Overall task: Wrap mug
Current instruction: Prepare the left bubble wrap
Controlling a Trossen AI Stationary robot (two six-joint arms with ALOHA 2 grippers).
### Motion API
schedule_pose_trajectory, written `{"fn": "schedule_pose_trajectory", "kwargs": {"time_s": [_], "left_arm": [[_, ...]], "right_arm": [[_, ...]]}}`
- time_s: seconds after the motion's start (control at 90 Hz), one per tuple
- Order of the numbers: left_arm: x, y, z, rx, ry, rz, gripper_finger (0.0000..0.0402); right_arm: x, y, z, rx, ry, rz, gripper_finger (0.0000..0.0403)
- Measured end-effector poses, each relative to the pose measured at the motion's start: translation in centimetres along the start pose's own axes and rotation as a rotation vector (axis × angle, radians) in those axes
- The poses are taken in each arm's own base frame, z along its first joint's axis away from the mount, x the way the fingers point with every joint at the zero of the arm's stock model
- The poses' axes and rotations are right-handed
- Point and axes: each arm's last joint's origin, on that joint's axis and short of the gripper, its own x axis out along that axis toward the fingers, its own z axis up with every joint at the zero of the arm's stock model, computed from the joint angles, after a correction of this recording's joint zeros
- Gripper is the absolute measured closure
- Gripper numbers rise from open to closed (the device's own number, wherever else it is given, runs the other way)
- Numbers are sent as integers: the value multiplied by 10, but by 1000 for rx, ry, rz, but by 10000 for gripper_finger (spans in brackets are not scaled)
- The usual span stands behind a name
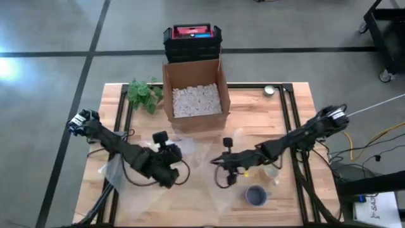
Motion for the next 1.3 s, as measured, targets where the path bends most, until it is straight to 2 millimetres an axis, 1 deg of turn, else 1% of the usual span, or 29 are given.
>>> {"fn": "schedule_pose_trajectory", "kwargs": {"time_s": [0.111,0.156,0.211,0.278,0.344,0.422,0.478,0.533,0.589,0.633,0.722,0.778,0.844,0.911,0.989,1.022,1.056,1.111,1.178,1.233,1.3], "left_arm": [[-9,5,6,31,-23,-28,401],[-13,7,7,33,-27,-45,401],[-18,10,8,27,-41,-63,401],[-23,14,7,21,-47,-86,401],[-26,15,4,22,-50,-97,401],[-27,16,2,32,-50,-102,401],[-27,16,1,35,-51,-103,401],[-28,17,2,32,-55,-104,401],[-27,17,2,30,-56,-101,401],[-27,16,1,28,-59,-99,402],[-26,16,2,22,-63,-95,402],[-26,16,2,14,-65,-92,402],[-26,16,2,0,-68,-93,402],[-28,17,3,-10,-72,-96,402],[-34,19,7,-29,-80,-120,402],[-37,19,8,-42,-80,-137,402],[-40,20,9,-58,-73,-158,402],[-46,20,8,-88,-56,-192,402],[-52,17,4,-132,-11,-247,401],[-56,14,-5,-165,73,-275,401],[-55,8,-21,-203,193,-279,401]], "right_arm": [[8,-14,20,-35,99,-34,381],[9,-22,29,-40,132,-37,365],[12,-32,32,-44,188,-49,339],[15,-41,31,-65,234,-59,305],[18,-51,29,-73,244,-54,268],[22,-64,30,-31,191,-22,230],[26,-73,28,23,148,39,206],[35,-79,25,92,91,121,186],[47,-79,21,137,50,187,168],[58,-74,15,138,30,230,156],[79,-66,6,102,36,217,144],[88,-65,3,81,63,169,151],[90,-67,7,79,74,125,187],[88,-69,13,90,73,119,253],[82,-72,15,89,104,129,352],[78,-73,17,88,117,129,376],[75,-75,17,94,136,110,384],[66,-79,20,139,174,70,381],[55,-81,20,182,232,65,381],[47,-82,18,209,284,79,390],[41,-80,14,236,339,109,399]]}}
